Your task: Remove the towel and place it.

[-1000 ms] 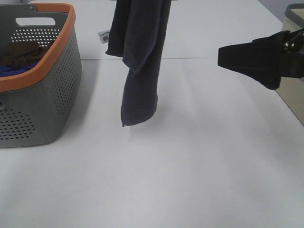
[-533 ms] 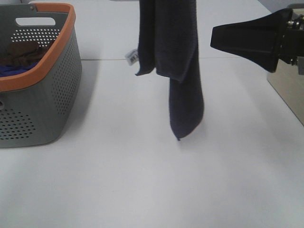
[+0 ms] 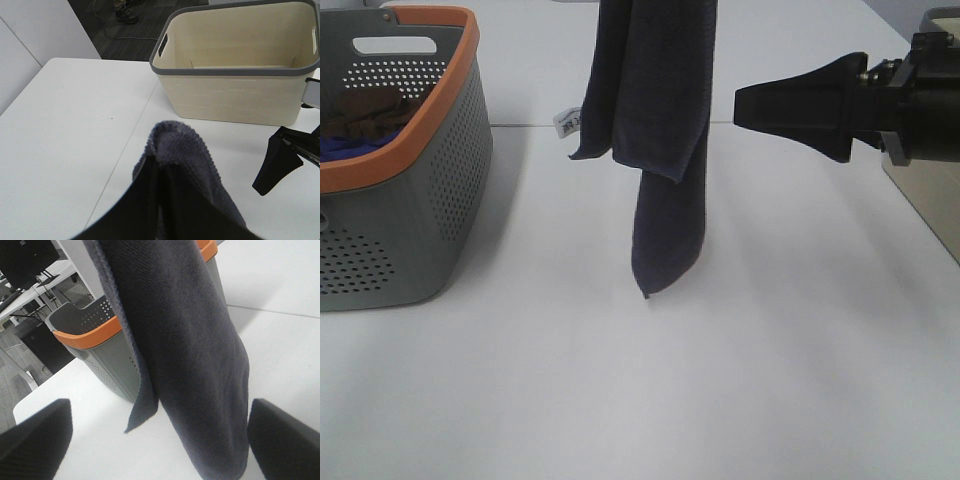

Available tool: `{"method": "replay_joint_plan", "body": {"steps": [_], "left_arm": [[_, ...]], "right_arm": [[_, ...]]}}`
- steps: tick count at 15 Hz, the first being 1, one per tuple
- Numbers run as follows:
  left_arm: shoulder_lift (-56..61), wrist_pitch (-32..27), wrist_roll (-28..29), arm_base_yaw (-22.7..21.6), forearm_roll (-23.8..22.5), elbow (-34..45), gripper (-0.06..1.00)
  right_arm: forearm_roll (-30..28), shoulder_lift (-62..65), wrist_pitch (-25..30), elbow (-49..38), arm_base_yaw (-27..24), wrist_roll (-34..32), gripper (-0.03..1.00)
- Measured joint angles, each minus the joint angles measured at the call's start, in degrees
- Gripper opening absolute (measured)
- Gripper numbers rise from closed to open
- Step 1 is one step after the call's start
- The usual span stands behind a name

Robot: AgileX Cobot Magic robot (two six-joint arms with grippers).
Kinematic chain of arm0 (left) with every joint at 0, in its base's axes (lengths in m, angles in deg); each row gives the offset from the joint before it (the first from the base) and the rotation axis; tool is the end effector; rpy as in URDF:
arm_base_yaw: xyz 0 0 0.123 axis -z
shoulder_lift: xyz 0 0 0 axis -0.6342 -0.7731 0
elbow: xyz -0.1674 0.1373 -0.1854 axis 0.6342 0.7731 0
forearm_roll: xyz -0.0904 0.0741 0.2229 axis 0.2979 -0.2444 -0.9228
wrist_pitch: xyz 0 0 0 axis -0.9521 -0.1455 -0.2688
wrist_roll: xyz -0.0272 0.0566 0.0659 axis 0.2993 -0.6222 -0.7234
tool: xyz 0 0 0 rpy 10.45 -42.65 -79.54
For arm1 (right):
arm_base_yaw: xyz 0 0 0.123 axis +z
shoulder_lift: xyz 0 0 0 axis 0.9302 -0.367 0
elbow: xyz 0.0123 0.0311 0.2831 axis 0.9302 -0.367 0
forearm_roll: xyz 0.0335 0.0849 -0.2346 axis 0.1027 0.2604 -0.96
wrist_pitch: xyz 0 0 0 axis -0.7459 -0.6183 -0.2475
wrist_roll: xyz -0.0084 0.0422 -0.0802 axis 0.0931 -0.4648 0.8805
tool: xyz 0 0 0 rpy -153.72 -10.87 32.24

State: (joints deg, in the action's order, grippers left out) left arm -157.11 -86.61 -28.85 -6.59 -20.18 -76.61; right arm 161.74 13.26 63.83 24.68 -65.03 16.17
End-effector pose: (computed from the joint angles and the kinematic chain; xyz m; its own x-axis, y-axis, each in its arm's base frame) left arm 0.3212 -0.2458 0.4907 0.0310 0.5139 -0.8573 0.8651 0.4159 0.2805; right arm 0.2363 0.0799 0.2500 -0.4997 0.0394 -0.8653 -0.6428 0.6528 0.4009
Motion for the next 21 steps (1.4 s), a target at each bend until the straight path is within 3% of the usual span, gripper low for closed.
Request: {"method": "replay_joint_plan", "body": {"steps": [3, 6, 11, 13, 14, 17, 20, 21], "left_arm": [[-0.5, 1.1, 0.0, 0.0, -0.1, 0.0, 0.00], [-0.6, 1.7, 0.0, 0.0, -0.1, 0.0, 0.00], [-0.6, 1.7, 0.0, 0.0, 0.5, 0.0, 0.00], [-0.6, 1.7, 0.0, 0.0, 1.7, 0.0, 0.00], [-0.6, 1.7, 0.0, 0.0, 1.9, 0.0, 0.00], [-0.6, 1.7, 0.0, 0.0, 1.9, 0.0, 0.00], [-0.6, 1.7, 0.0, 0.0, 1.9, 0.0, 0.00], [-0.6, 1.7, 0.0, 0.0, 1.9, 0.0, 0.00]], "right_arm": [[0.0, -0.5, -1.9, 0.0, 3.8, 0.3, 0.84], [-0.2, -2.8, -13.3, 1.6, 11.1, 2.2, 0.84], [-0.1, -5.7, -16.3, 6.8, 11.8, 2.2, 0.82], [0.0, -7.8, -15.0, 8.4, 11.8, 1.7, 0.77], [0.0, -8.4, -13.9, 8.6, 11.8, 1.3, 0.70], [-0.4, -8.6, -11.2, 8.7, 11.8, -1.5, 0.32], [-2.1, -8.6, -10.9, 8.7, 11.8, -3.8, 0.18], [-5.6, -8.6, -12.0, 8.7, 11.8, -5.6, 0.04]]}}
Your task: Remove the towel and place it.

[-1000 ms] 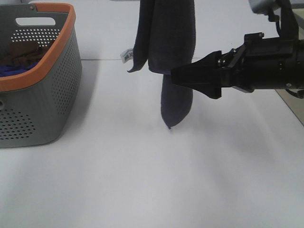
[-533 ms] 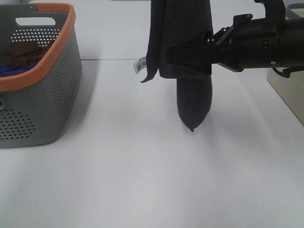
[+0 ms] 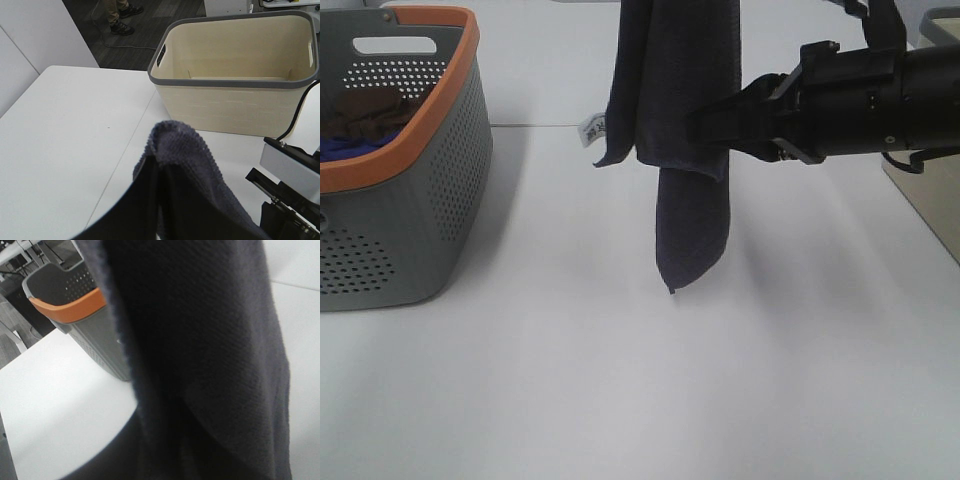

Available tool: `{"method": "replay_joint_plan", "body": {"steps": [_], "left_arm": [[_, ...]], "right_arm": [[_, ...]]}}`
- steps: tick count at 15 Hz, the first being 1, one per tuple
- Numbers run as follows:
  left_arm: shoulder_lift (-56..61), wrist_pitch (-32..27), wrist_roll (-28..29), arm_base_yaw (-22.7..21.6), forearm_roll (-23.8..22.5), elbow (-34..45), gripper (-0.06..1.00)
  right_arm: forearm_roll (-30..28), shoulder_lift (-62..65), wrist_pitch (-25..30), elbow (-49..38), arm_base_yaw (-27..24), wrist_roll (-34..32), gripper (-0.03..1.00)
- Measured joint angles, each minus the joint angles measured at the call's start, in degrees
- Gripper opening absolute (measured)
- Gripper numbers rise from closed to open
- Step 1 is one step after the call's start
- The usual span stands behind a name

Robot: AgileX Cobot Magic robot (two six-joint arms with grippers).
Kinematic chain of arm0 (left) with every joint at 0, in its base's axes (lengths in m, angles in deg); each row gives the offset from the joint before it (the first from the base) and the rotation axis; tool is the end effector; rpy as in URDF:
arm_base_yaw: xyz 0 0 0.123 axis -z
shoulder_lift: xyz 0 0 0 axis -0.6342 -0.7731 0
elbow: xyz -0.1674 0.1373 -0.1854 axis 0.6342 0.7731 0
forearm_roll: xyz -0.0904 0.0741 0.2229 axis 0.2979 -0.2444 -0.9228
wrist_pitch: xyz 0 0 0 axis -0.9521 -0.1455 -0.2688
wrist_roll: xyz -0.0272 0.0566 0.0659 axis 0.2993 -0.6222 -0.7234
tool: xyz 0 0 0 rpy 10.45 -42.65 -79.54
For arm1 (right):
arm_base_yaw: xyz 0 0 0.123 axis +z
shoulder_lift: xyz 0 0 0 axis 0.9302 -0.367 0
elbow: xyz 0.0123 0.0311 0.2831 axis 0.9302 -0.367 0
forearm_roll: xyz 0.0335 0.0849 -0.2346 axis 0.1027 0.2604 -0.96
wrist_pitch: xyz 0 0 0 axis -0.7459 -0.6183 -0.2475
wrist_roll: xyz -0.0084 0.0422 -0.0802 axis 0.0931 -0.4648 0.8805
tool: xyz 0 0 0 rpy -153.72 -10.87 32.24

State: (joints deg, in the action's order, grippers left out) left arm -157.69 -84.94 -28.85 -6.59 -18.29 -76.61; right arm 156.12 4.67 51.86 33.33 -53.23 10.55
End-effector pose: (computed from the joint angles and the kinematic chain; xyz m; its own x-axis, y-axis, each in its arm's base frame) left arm 0.3240 -0.2498 0.4898 0.0301 0.4809 -0.8763 0.8693 0.4201 0.2604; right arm 0.2654 0.1263 0.2386 -0.5519 -0.1162 -0.8258 -0.6567 0.6708 0.3445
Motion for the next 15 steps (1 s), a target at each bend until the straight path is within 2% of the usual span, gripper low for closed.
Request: {"method": "replay_joint_plan", "body": {"steps": [1, 3, 4, 6, 8, 9, 10, 12, 15], "left_arm": [[0.0, 0.0, 0.0, 0.0, 0.0, 0.0, 0.00], [-0.1, -0.1, 0.0, 0.0, -0.3, 0.0, 0.00], [-0.7, -1.3, 0.0, 0.0, -0.9, 0.0, 0.00], [-2.0, -1.3, 0.2, 0.0, -2.8, 0.0, 0.00], [-3.3, -1.3, 0.9, 0.0, -5.0, 0.0, 0.00], [-3.5, -1.3, 1.0, 0.0, -5.6, 0.0, 0.00], [-4.0, -1.6, 1.1, 0.0, -6.1, 0.0, 0.00], [-4.4, -2.0, 1.3, 0.0, -6.6, 0.0, 0.00], [-4.4, -3.8, 1.6, 0.0, -8.8, 0.0, 0.00]], "right_arm": [[0.0, 0.0, 0.0, 0.0, 0.0, 0.0, 0.04], [-6.9, 0.0, -0.1, 0.1, 0.0, -6.1, 0.00], [-17.1, 1.3, -0.9, 0.9, 0.0, -17.8, 0.00], [-32.8, 3.2, -0.9, 3.4, 0.0, -32.0, 0.00], [-47.5, 4.6, 2.8, 7.8, 0.0, -46.0, 0.00], [-51.3, 4.7, 4.3, 9.3, 0.0, -49.3, 0.00], [-58.4, 5.0, 7.0, 12.7, 0.0, -54.5, 0.00], [-69.0, 5.2, 13.6, 19.3, 0.0, -62.1, 0.00], [-80.7, 5.2, 18.4, 27.8, 0.0, -67.1, 0.00]]}}
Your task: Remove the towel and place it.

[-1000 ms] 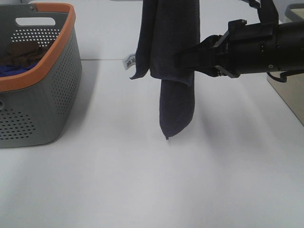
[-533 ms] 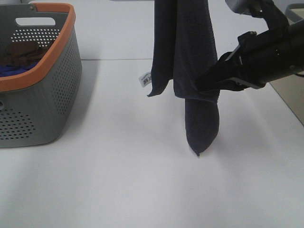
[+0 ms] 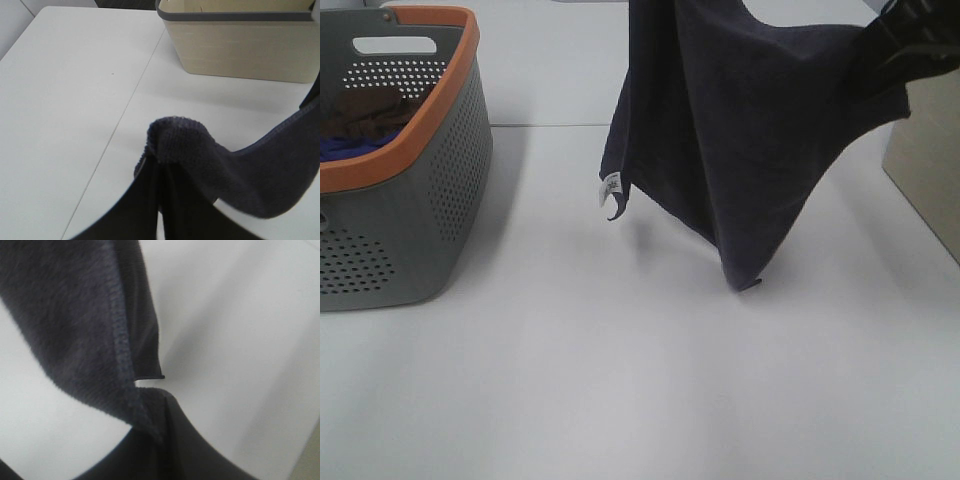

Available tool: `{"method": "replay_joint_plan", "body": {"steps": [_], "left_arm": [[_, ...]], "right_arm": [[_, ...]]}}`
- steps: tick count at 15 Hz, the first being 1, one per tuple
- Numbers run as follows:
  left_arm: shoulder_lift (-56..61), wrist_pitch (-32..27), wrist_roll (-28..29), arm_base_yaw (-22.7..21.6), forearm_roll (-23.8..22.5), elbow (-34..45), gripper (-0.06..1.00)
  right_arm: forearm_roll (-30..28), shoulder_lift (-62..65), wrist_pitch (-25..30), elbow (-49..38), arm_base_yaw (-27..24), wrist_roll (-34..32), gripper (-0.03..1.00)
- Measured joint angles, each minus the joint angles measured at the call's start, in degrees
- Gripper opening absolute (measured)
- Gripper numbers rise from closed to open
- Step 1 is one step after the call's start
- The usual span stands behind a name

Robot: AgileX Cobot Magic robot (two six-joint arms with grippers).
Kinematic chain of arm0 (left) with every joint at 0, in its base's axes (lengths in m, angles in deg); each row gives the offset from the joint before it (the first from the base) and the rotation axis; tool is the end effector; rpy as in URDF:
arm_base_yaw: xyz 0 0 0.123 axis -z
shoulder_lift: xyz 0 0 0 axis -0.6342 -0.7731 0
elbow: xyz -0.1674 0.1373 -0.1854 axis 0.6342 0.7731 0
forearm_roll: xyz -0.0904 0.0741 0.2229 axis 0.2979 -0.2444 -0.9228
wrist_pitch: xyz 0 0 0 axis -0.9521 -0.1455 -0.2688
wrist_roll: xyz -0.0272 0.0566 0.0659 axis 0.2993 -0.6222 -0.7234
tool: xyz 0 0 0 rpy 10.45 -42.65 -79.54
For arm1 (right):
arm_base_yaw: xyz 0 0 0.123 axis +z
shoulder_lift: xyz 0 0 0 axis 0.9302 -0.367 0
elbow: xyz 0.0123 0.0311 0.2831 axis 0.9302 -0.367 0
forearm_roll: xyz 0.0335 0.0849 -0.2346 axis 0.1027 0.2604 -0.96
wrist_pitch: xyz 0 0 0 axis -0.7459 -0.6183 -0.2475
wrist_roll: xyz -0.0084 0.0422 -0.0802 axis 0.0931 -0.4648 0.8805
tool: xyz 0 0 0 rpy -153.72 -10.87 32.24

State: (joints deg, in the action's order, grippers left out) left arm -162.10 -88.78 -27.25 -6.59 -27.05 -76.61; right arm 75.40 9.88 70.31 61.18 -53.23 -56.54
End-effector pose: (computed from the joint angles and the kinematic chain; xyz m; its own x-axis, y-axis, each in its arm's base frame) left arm 0.3511 -0.2548 0.4485 -0.0556 0.6318 -0.7731 0.8568 0.4278 0.2880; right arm 0.2722 0.0915 0.3442 -0.6493 -0.4825 -0.5879 -0.5808 0.8136 -0.0263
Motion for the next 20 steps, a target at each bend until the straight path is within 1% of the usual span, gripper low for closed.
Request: {"method": "replay_joint_plan", "body": {"steps": [1, 2, 3, 4, 7, 9, 10, 11, 12, 14, 15, 16, 19, 20], "left_arm": [[-0.1, -0.1, 0.1, 0.0, -1.9, 0.0, 0.00], [-0.3, 0.3, 0.1, 0.0, -4.8, 0.0, 0.00], [-0.6, 1.4, 0.4, 0.0, -7.4, 0.0, 0.00], [-1.0, 2.8, 1.0, 0.0, -9.2, 0.0, 0.00], [-2.1, 5.5, 3.5, 0.0, -11.3, 0.0, 0.00], [-2.9, 9.2, 6.2, 0.0, -13.5, 0.0, 0.00], [-3.3, 10.1, 6.8, 0.0, -14.3, 0.0, 0.00], [-4.0, 12.3, 8.1, 0.0, -16.0, 0.0, 0.00], [-4.9, 13.8, 9.6, 0.0, -17.6, 0.0, 0.00], [-7.6, 17.9, 14.4, 0.0, -23.1, 0.0, 0.00], [-8.9, 19.7, 15.6, -0.2, -24.9, 0.0, 0.00], [-10.1, 22.3, 17.0, -0.9, -25.6, 0.0, 0.00], [-13.9, 32.4, 20.9, -4.9, -26.4, 0.0, 0.00], [-14.2, 34.2, 21.3, -5.5, -26.5, 0.0, 0.00]], "right_arm": [[-3.0, 0.0, 0.2, 1.7, 0.0, -0.8, 0.00], [-6.0, 0.0, 0.1, 2.9, 0.0, -1.1, 0.00], [-9.1, 0.0, -0.6, 3.3, 0.0, -1.3, 0.00], [-11.9, 0.0, -2.7, 3.3, 0.0, -1.7, 0.00], [-17.8, 0.0, -12.8, 3.4, 0.0, -4.9, 0.00], [-21.5, -0.4, -21.2, 3.4, 0.0, -6.6, 0.00], [-22.1, -0.9, -23.4, 3.4, 0.0, -6.7, 0.00], [-23.2, -2.1, -27.2, 3.5, 0.0, -6.7, 0.00], [-23.5, -3.8, -29.4, 4.0, 0.0, -6.8, 0.00], [-25.3, -10.9, -34.6, 6.7, 0.0, -6.8, 0.00], [-26.0, -13.8, -36.6, 8.7, 0.0, -6.8, 0.00], [-26.9, -16.4, -38.2, 10.9, 0.0, -6.8, 0.00], [-27.9, -24.2, -42.7, 18.6, 0.0, -6.8, 0.00], [-28.0, -25.5, -43.4, 19.9, 0.0, -6.8, 0.00]]}}
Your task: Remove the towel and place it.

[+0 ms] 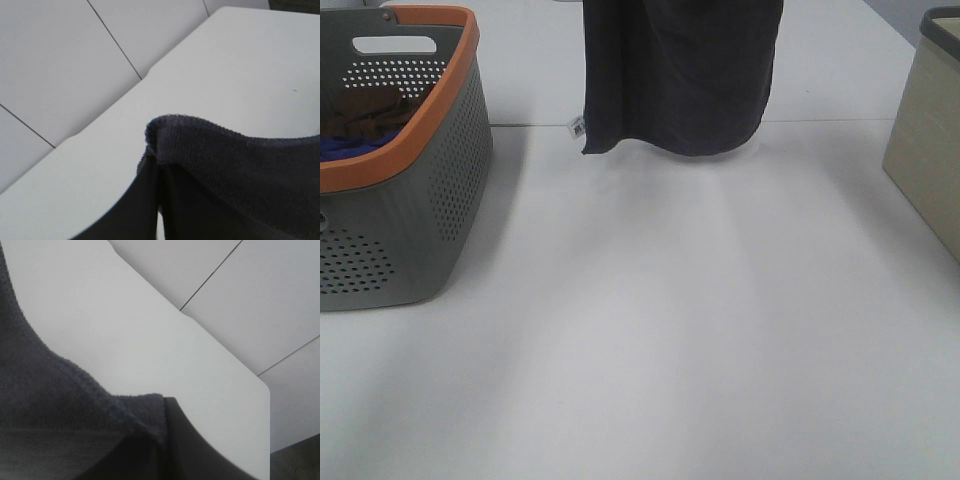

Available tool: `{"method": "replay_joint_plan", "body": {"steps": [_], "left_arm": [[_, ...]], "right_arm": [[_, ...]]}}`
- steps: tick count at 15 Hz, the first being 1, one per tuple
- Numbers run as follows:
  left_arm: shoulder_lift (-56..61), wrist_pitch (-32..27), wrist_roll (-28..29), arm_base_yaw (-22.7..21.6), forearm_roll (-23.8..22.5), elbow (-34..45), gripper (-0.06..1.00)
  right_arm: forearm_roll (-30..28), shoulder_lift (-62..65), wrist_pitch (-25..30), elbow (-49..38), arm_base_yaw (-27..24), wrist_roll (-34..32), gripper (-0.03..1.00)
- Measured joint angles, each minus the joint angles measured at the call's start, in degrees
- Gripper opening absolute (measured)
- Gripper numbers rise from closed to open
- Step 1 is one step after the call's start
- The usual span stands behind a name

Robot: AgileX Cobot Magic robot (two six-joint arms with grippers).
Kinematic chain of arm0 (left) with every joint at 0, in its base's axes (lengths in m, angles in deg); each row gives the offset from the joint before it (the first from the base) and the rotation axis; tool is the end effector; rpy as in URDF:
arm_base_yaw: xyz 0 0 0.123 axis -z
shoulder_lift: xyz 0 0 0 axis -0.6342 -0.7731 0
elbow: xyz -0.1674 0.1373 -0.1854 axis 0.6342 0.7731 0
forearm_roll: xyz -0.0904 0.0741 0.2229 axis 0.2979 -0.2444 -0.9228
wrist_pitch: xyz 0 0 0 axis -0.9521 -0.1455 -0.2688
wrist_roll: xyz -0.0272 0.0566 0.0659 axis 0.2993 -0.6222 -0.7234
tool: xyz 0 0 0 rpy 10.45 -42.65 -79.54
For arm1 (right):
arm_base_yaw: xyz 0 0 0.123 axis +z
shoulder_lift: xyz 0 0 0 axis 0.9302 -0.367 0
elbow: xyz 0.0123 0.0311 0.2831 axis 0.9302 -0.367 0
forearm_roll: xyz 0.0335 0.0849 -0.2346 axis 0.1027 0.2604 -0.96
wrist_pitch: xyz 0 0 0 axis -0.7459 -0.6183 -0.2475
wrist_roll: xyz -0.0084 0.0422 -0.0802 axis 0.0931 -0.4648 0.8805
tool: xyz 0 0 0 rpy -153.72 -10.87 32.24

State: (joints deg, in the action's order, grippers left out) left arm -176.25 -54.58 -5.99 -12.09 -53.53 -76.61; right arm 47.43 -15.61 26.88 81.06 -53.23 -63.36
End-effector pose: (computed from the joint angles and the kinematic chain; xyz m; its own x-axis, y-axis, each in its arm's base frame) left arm 0.4746 -0.2364 0.3742 -0.0589 0.5189 -0.8528 0.4598 0.7724 0.4382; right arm 0.4315 0.1134 0.3441 -0.1273 -0.6008 -0.7892 -0.3486 0.7720 -0.5314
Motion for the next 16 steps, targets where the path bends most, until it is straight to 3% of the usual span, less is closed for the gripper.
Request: {"method": "replay_joint_plan", "body": {"steps": [4, 7, 9, 12, 16], "left_arm": [[-3.6, 12.6, 0.3, -2.9, -0.7, 0.0, 0.00], [-7.7, 14.0, 0.3, -2.9, -0.7, 0.0, 0.00], [-11.1, 1.2, 0.3, -2.5, 0.9, 0.0, 0.00], [-11.3, -10.9, 0.2, -2.0, 4.4, 0.0, 0.00], [-11.3, -29.3, -3.9, -1.4, 13.2, 0.0, 0.00]], "right_arm": [[-0.2, -8.1, -7.1, 7.3, -0.2, -0.1, 0.00], [-0.2, -13.1, -10.5, 8.9, -2.9, -0.2, 0.00], [4.4, -16.2, 0.9, 8.9, -5.0, -2.0, 0.00], [12.8, -16.2, 17.2, 8.9, -4.8, -2.3, 0.00], [17.2, -16.2, 41.0, 8.9, -4.7, -1.3, 0.00]]}}
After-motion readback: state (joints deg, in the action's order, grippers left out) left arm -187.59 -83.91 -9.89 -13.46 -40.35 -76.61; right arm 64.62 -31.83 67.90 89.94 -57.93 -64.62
